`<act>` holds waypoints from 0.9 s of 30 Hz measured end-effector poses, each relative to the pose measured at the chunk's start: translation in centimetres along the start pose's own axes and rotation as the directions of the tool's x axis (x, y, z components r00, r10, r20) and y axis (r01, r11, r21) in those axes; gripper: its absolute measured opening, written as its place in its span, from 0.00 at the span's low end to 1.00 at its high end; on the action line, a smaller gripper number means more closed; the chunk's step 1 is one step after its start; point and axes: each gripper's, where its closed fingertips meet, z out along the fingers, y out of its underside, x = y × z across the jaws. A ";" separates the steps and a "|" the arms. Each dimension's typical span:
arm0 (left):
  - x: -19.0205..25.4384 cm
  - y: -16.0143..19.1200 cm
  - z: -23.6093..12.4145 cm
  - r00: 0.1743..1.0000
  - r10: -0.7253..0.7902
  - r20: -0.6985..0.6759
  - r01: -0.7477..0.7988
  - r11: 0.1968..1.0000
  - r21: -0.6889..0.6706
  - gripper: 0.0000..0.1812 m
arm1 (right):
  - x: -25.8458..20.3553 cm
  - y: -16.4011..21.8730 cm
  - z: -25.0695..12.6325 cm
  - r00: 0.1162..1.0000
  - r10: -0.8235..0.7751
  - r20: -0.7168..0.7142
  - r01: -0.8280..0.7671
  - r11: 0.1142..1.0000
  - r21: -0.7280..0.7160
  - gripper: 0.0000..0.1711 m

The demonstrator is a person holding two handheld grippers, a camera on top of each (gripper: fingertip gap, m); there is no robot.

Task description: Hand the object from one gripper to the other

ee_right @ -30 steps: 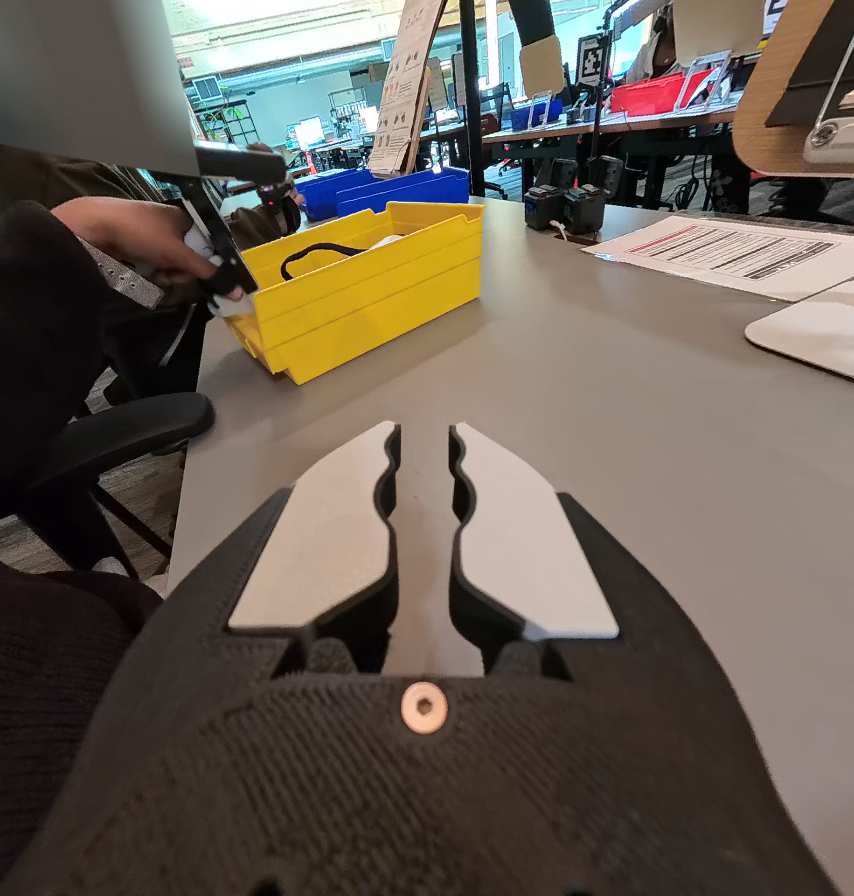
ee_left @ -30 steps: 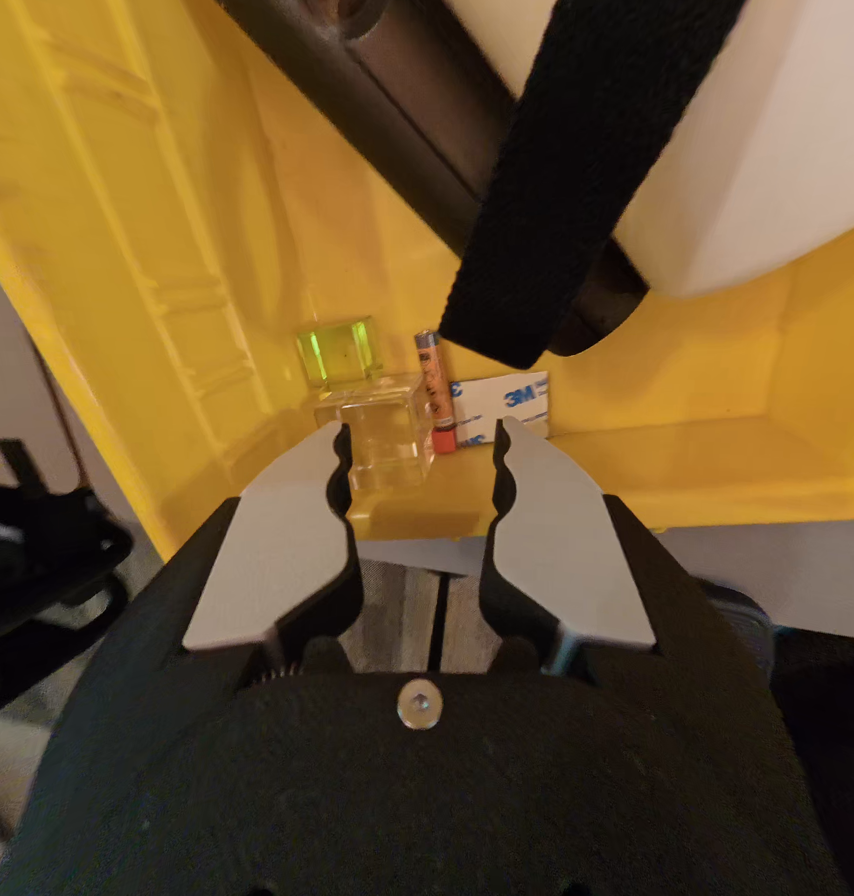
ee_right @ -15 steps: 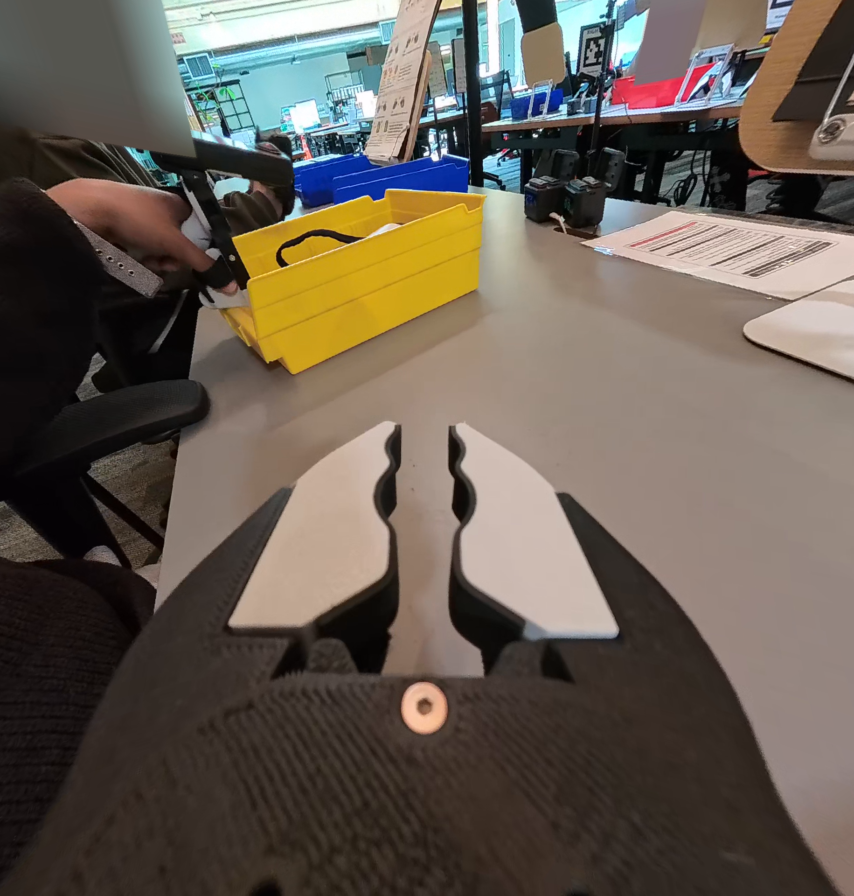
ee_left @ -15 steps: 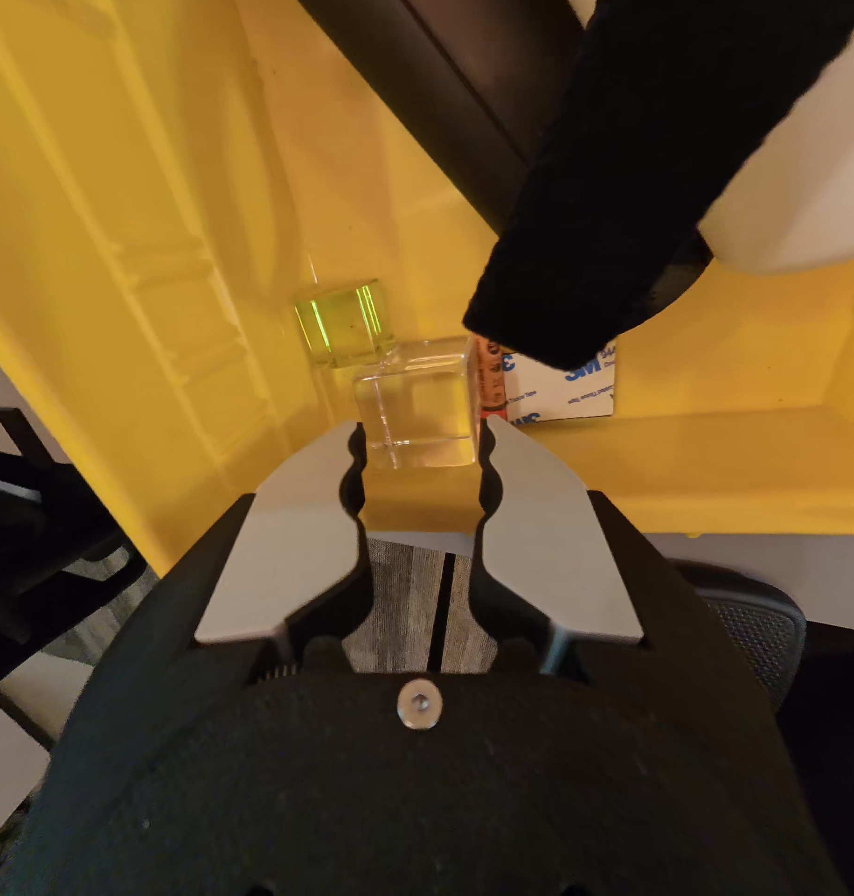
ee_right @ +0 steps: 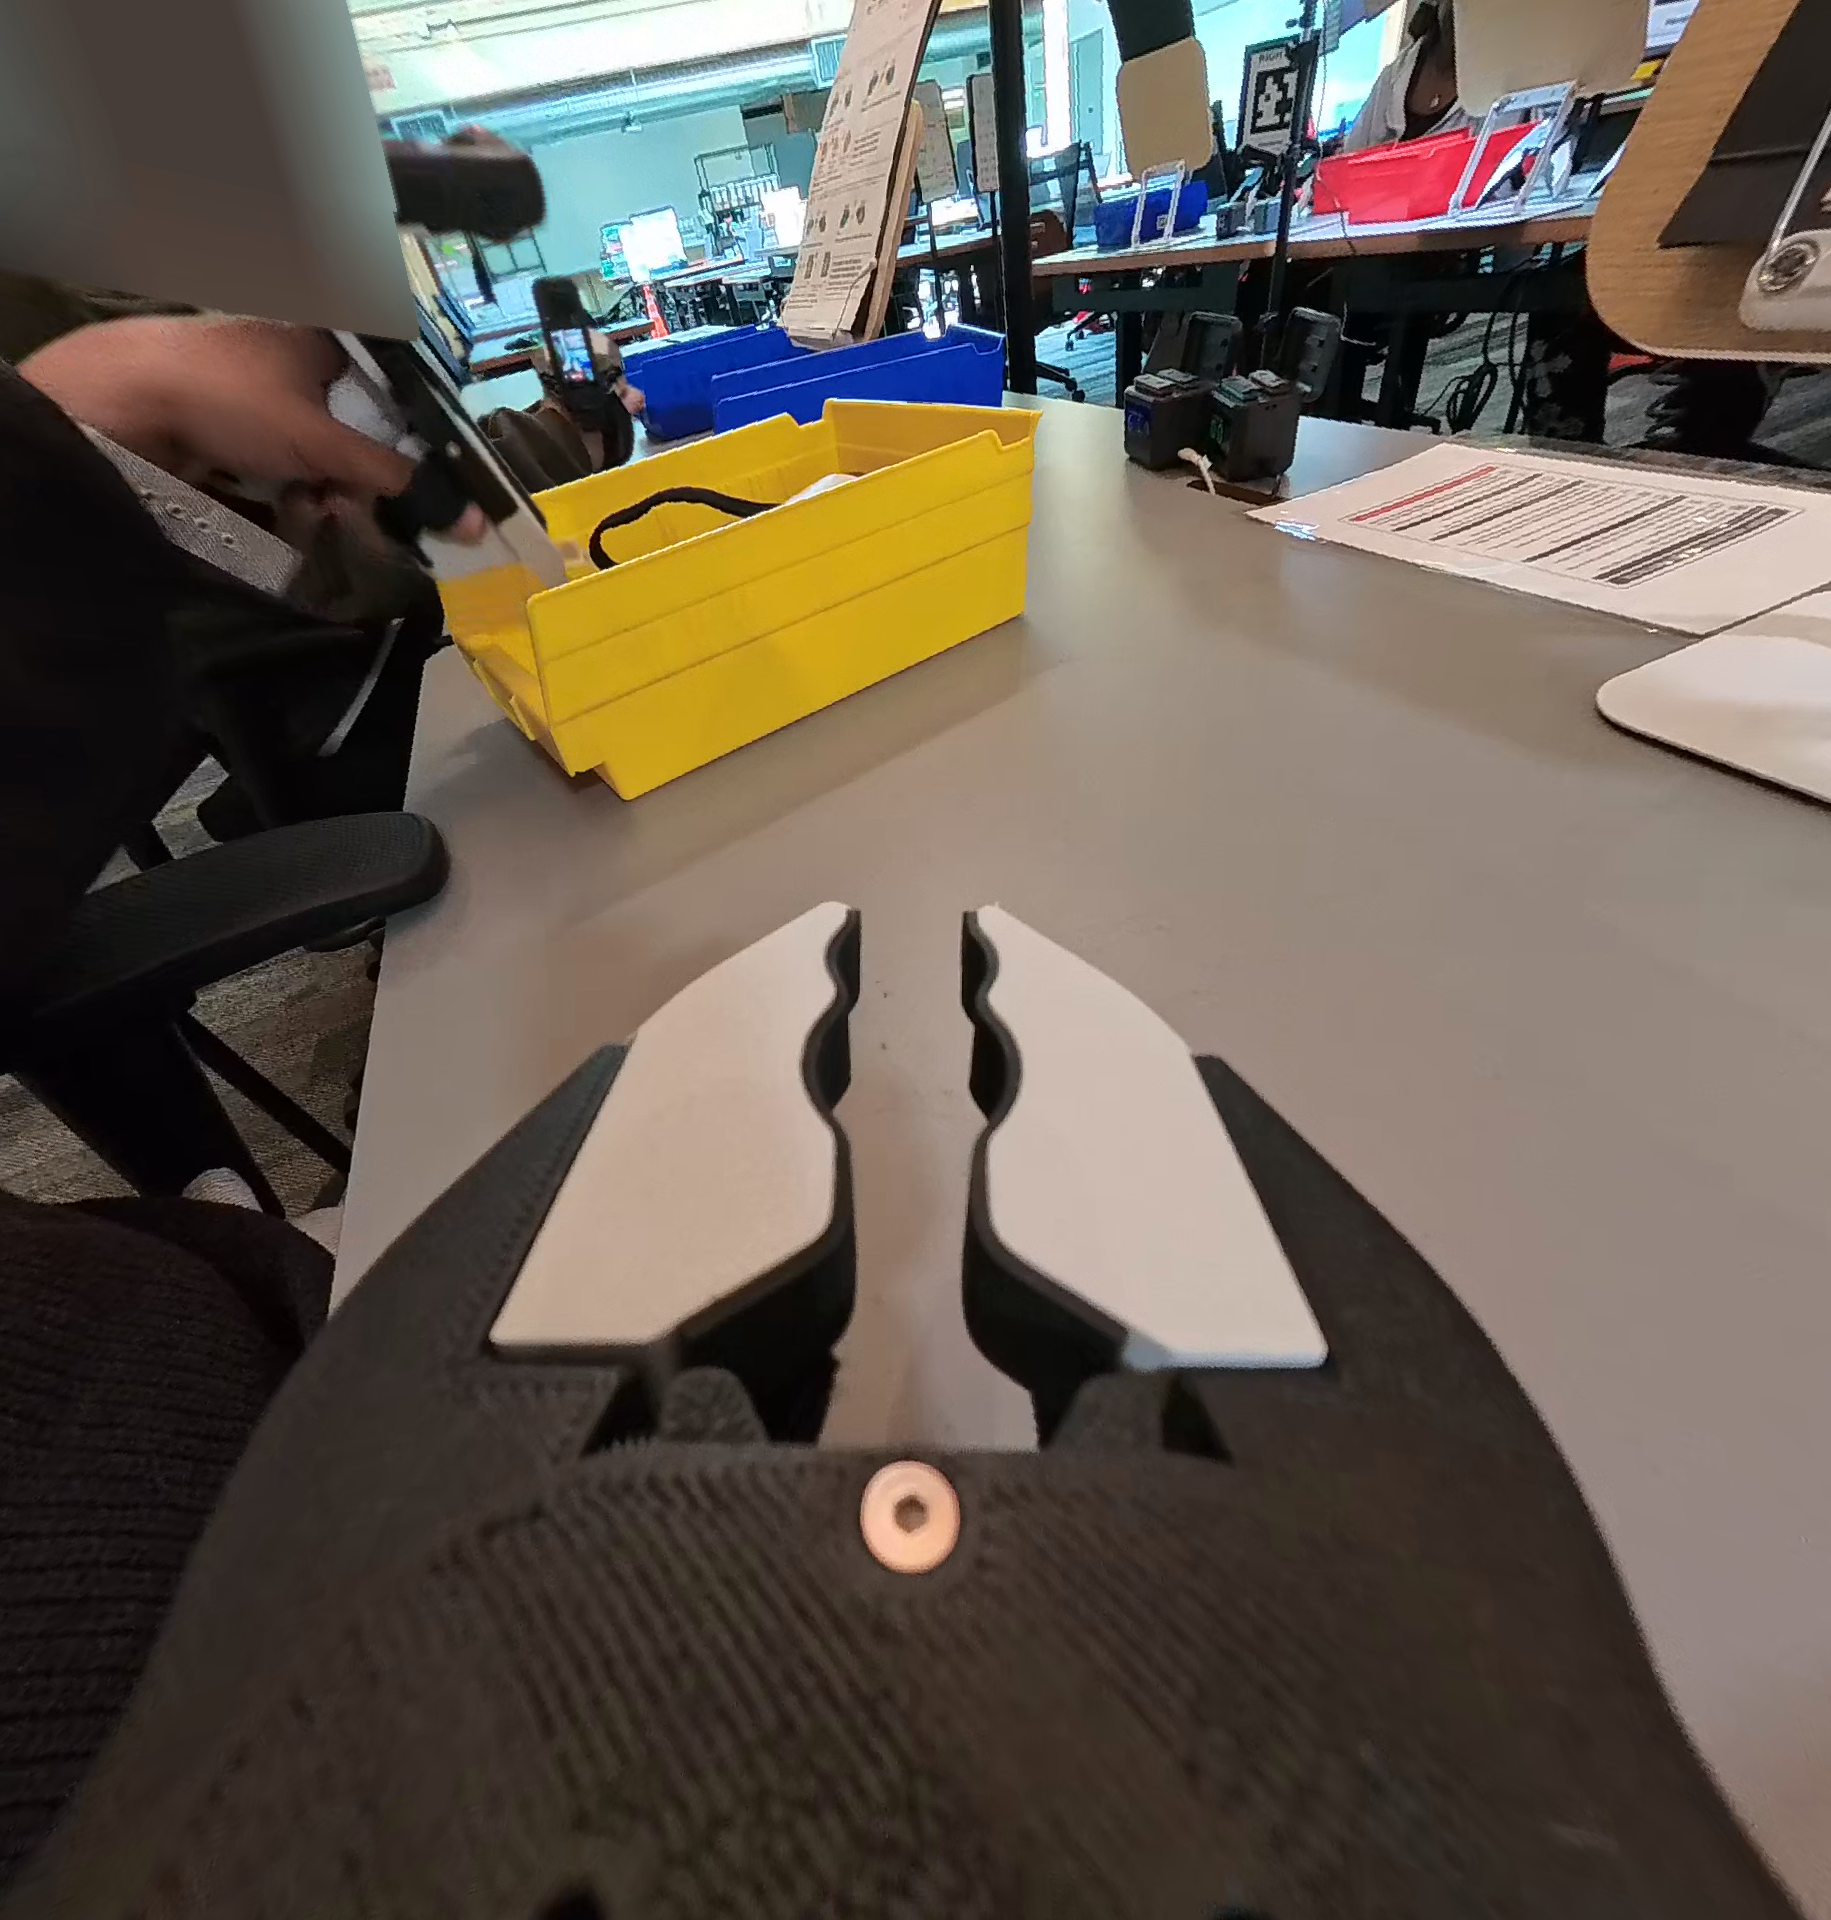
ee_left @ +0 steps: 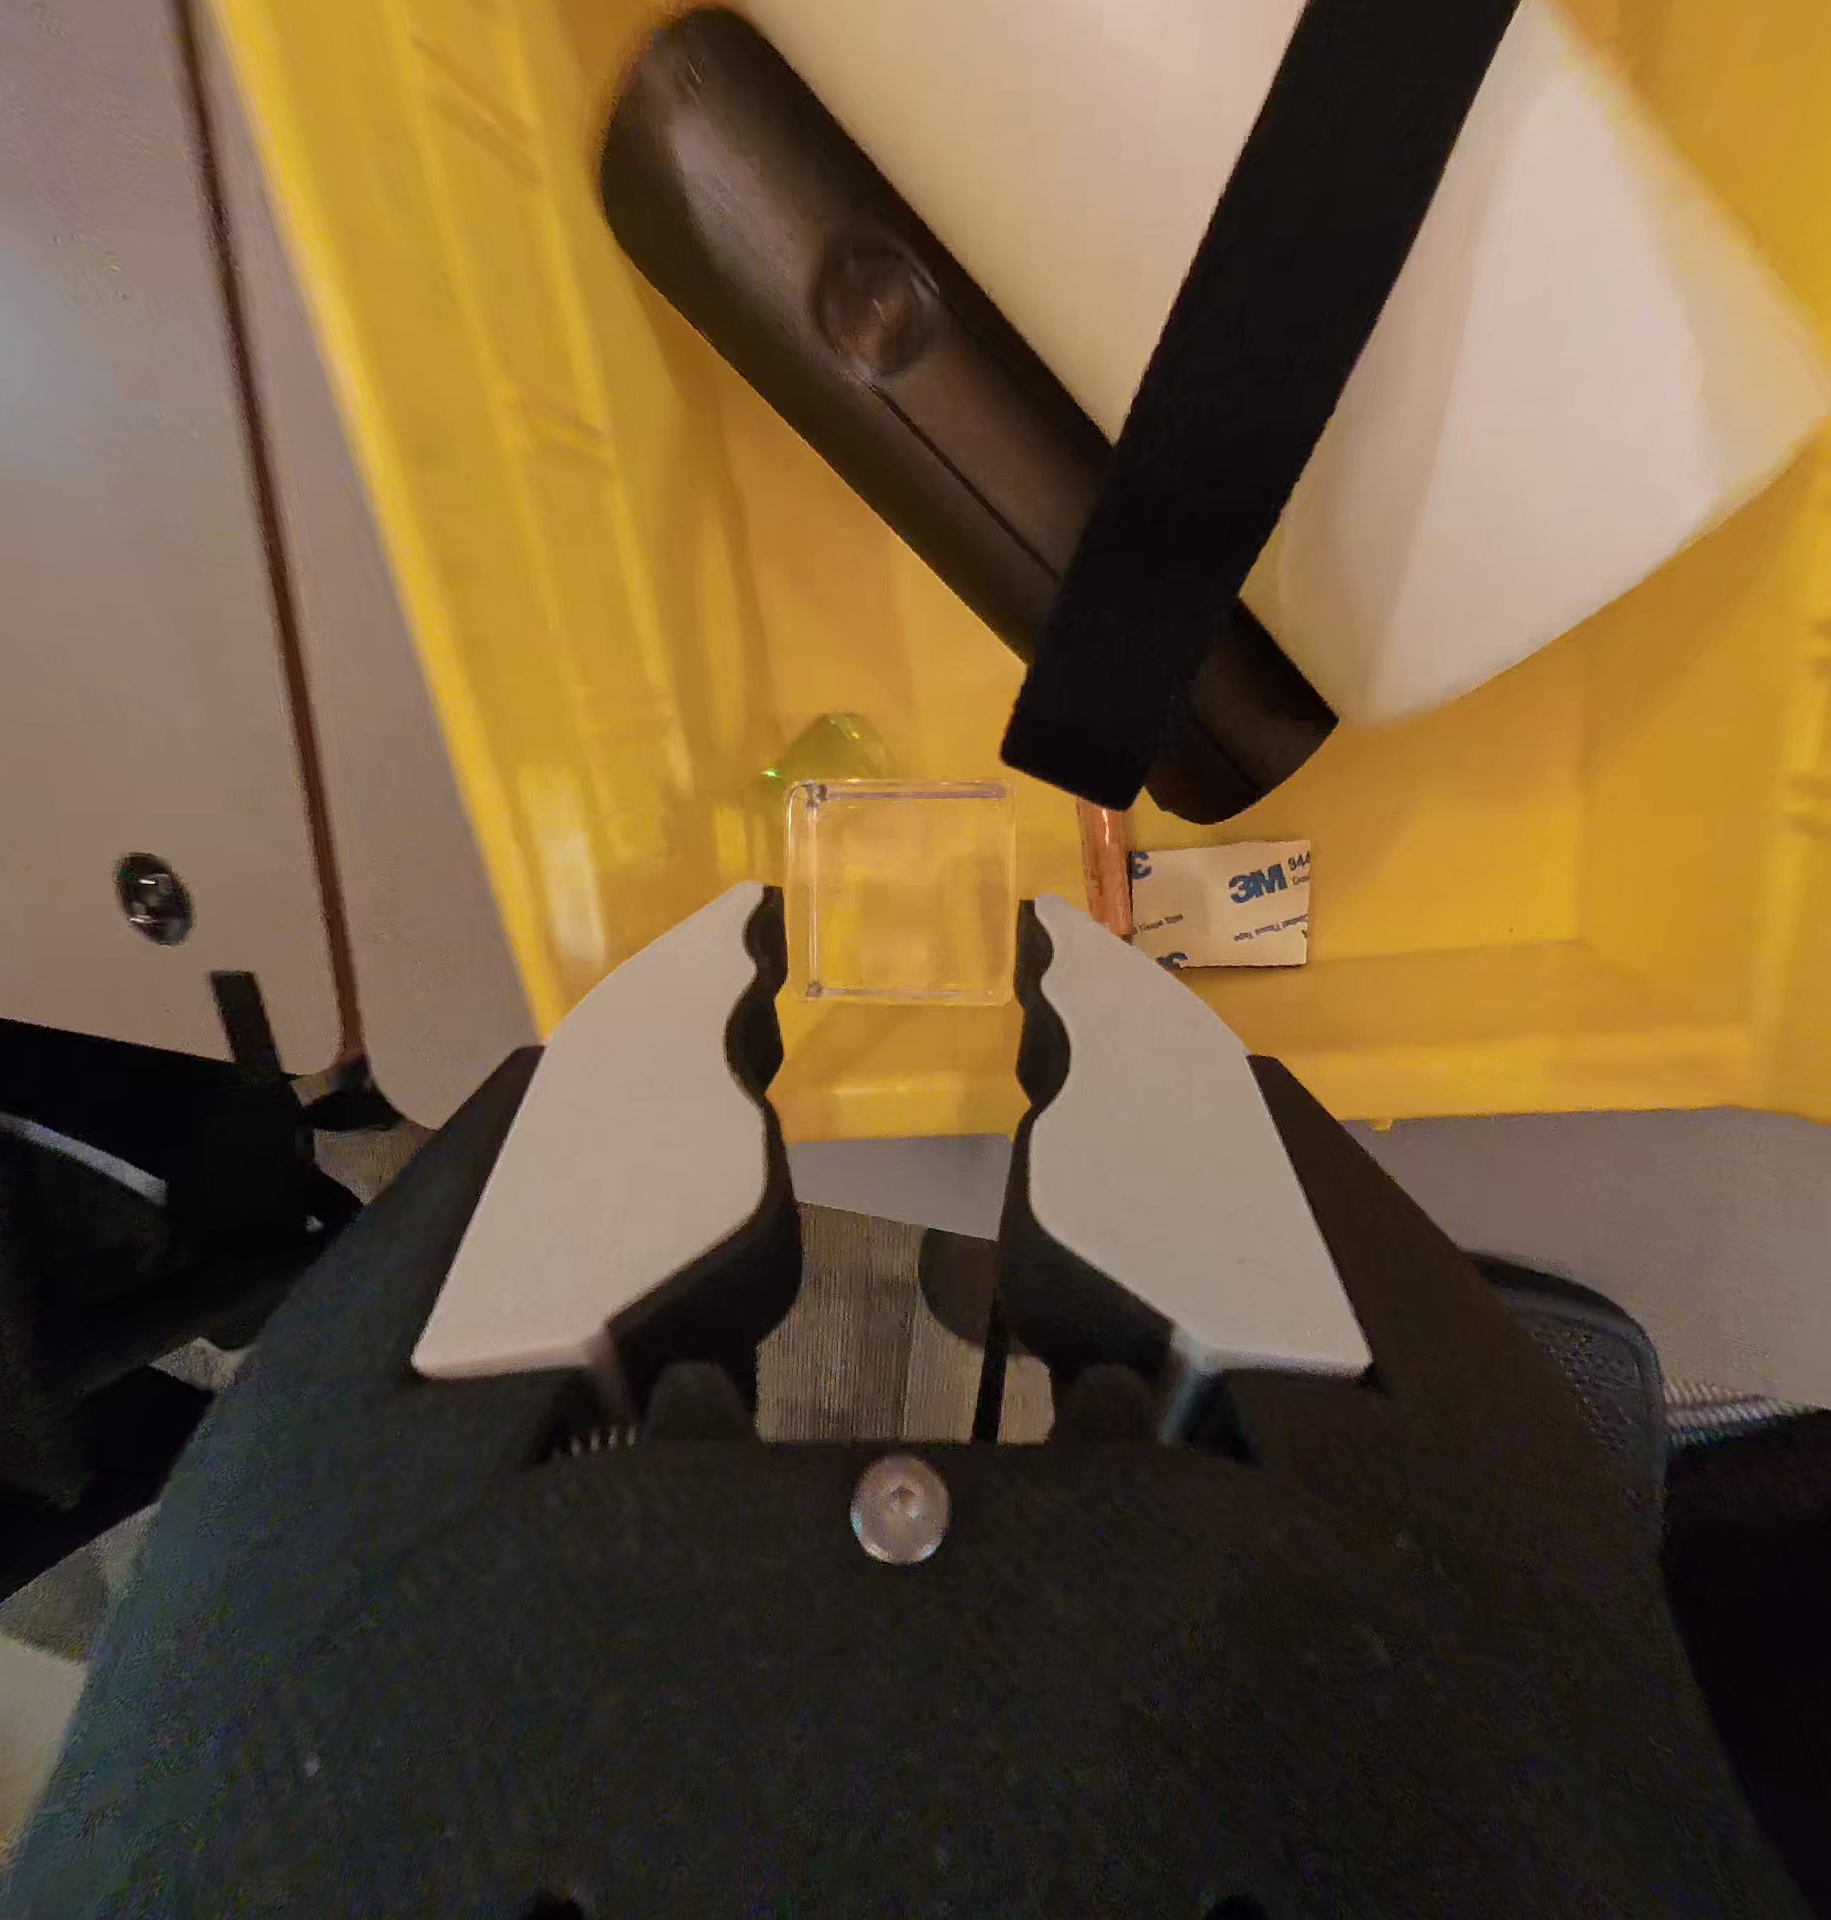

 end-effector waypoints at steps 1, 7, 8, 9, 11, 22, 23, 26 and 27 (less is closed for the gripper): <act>-0.2 -0.5 -0.9 1.000 -0.006 0.010 0.006 0.999 0.044 0.25 | 0.0 0.0 0.0 1.000 0.001 0.001 -0.001 1.000 0.000 0.11; -1.7 -3.7 -7.2 0.989 -0.048 0.137 0.001 0.945 0.327 0.25 | 0.0 -0.1 0.0 1.000 0.002 0.001 -0.002 1.000 0.003 0.11; -1.7 -4.4 -8.6 0.988 -0.058 0.144 -0.003 0.920 0.392 0.25 | 0.0 -0.1 0.0 1.000 0.001 0.000 -0.001 1.000 0.003 0.11; -1.4 -5.2 -10.0 0.989 -0.063 0.134 -0.006 0.887 0.461 0.25 | -0.1 -0.1 0.0 1.000 0.001 0.000 -0.001 1.000 0.003 0.11; 0.6 -6.7 -12.5 0.999 -0.029 0.039 0.000 0.806 0.592 0.24 | -0.1 -0.1 0.0 1.000 -0.001 0.000 0.001 1.000 0.002 0.11; 23.2 -9.2 -17.6 0.541 0.497 -0.678 0.201 0.707 0.678 0.24 | -1.5 -2.9 -0.4 0.953 -0.276 -0.129 0.291 0.950 0.116 0.40; 25.2 -9.1 -17.9 0.462 0.515 -0.722 0.233 0.715 0.659 0.24 | -2.0 -3.1 -0.3 0.931 -0.331 -0.152 0.350 0.930 0.115 0.43; 31.0 -8.3 -18.2 0.204 0.510 -0.836 0.303 0.779 0.549 0.27 | -2.9 -3.4 0.4 0.862 -0.451 -0.231 0.482 0.871 0.097 0.52; 32.8 -7.9 -18.0 0.118 0.484 -0.867 0.312 0.811 0.495 0.25 | -3.0 -3.4 0.6 0.842 -0.473 -0.260 0.509 0.856 0.091 0.54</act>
